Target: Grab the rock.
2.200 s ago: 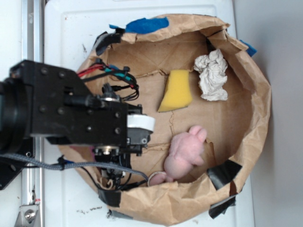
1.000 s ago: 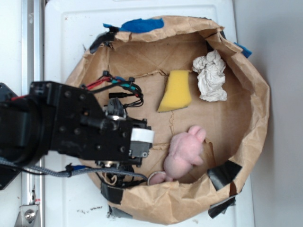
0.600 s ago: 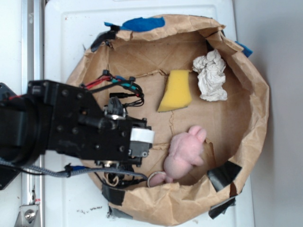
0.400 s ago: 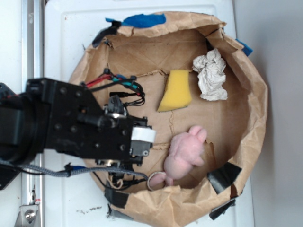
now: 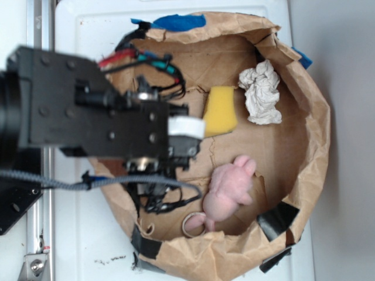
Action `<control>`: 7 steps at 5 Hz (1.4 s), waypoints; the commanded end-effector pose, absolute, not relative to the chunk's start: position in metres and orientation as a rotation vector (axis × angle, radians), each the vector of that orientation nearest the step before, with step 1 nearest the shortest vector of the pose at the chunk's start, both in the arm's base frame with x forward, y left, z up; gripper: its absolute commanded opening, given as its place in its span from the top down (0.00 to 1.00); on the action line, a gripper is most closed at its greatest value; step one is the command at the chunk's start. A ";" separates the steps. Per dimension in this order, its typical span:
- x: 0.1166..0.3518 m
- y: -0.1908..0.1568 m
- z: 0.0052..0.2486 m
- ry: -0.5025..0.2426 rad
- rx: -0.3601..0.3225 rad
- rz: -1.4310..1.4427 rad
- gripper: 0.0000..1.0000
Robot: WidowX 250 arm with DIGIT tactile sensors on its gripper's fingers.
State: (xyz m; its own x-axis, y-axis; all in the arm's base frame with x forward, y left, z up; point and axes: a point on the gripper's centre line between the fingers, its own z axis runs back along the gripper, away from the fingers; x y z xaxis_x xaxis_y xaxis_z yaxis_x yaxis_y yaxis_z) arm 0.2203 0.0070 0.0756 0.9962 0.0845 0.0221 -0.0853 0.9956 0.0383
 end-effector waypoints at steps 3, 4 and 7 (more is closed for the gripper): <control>0.261 0.015 0.152 -0.181 0.021 0.176 1.00; 0.266 0.011 0.160 -0.198 0.031 0.164 1.00; 0.259 0.006 0.174 -0.210 0.033 0.125 1.00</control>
